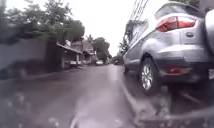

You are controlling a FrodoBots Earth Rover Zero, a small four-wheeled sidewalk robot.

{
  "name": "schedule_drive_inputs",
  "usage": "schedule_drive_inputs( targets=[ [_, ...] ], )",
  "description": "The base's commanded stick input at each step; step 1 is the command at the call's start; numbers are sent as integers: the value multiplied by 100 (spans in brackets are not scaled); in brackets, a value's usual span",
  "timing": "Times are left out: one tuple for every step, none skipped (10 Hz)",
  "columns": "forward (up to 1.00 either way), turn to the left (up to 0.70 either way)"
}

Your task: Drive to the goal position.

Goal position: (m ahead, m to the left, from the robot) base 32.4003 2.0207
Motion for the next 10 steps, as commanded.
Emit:
schedule_drive_inputs(
  targets=[
    [100, 0],
    [100, 0],
    [100, 0],
    [100, 0],
    [100, 0],
    [100, 0],
    [100, 0],
    [100, 0],
    [100, 0],
    [100, 0]
  ],
)
